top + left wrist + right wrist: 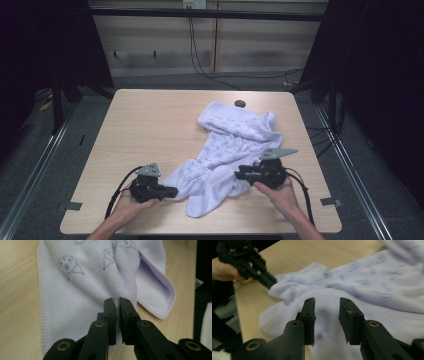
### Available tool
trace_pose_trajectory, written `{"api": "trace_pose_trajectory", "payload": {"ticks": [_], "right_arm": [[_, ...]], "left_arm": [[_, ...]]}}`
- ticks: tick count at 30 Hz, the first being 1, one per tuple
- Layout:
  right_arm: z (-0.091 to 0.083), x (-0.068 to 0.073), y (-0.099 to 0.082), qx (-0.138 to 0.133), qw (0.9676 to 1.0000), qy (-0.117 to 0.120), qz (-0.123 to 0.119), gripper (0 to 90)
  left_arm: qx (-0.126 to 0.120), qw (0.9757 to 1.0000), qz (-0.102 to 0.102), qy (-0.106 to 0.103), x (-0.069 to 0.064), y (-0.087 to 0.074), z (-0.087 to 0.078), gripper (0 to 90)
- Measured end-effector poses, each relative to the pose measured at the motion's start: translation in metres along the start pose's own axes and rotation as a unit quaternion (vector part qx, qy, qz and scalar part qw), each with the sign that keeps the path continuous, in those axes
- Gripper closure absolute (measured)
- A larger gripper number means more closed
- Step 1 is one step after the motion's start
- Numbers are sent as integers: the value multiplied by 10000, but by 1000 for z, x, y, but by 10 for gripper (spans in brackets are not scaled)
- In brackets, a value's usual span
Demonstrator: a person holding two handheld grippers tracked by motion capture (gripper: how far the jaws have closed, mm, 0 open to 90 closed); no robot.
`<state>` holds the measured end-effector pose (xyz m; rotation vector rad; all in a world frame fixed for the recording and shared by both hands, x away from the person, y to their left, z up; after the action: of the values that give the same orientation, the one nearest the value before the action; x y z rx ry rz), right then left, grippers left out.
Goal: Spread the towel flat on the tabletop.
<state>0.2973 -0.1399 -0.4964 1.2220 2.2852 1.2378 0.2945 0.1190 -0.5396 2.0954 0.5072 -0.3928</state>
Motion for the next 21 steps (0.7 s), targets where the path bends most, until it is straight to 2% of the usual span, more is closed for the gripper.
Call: {"api": "trace_pose_trajectory", "payload": {"ticks": [2,4,6,7,8,10,12,13,15,16,17,18,19,20,21], "right_arm": [[10,19,-3,111,9997,193,-128,681],[20,35,-2,170,9987,435,-192,696],[27,49,-1,202,9977,544,-347,688],[29,54,2,174,9975,583,-356,689],[29,58,5,106,9973,617,-390,689],[29,67,11,42,9963,718,-463,675],[29,69,16,22,9962,739,-468,660],[29,72,17,53,9951,886,-433,656],[32,76,17,89,9949,910,-436,667],[37,83,13,134,9937,1036,-417,669],[41,89,9,222,9926,1091,-475,668],[48,98,0,369,9912,1058,-699,665],[53,105,-6,489,9892,1130,-792,659],[57,112,-12,591,9868,1283,-788,653],[60,115,-16,675,9857,1303,-829,644]], "left_arm": [[-235,9997,-11,-6,1,7,-6,815],[-427,9990,-38,115,7,11,-14,785],[-622,9978,-131,173,15,12,-23,759],[-668,9973,-141,272,19,12,-26,745],[-645,9971,-123,374,22,12,-28,736],[-510,9961,-56,711,32,8,-30,716],[-332,9954,-68,893,43,3,-28,706],[-235,9954,-102,918,47,1,-26,705],[-21,9956,-106,932,50,-5,-20,727],[-3,9956,-65,940,49,-5,-19,761],[54,9959,-127,897,46,-6,-19,777],[50,9962,-156,857,43,-8,-18,821],[66,9969,-207,752,38,-11,-18,850],[68,9974,-292,650,34,-13,-17,860],[131,9975,-347,602,28,-16,-17,860]]}}
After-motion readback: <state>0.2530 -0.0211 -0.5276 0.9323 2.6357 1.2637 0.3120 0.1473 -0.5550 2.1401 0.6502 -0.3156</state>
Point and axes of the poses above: each handheld gripper's, and its own axes: z roughly forward along the jaws, y roughly out of its top, x roughly to its left, the point moved 8 cm from there along z, roughly forward along the jaws, and after that the axes turned 13 degrees about -y, right-handed, at the moved point
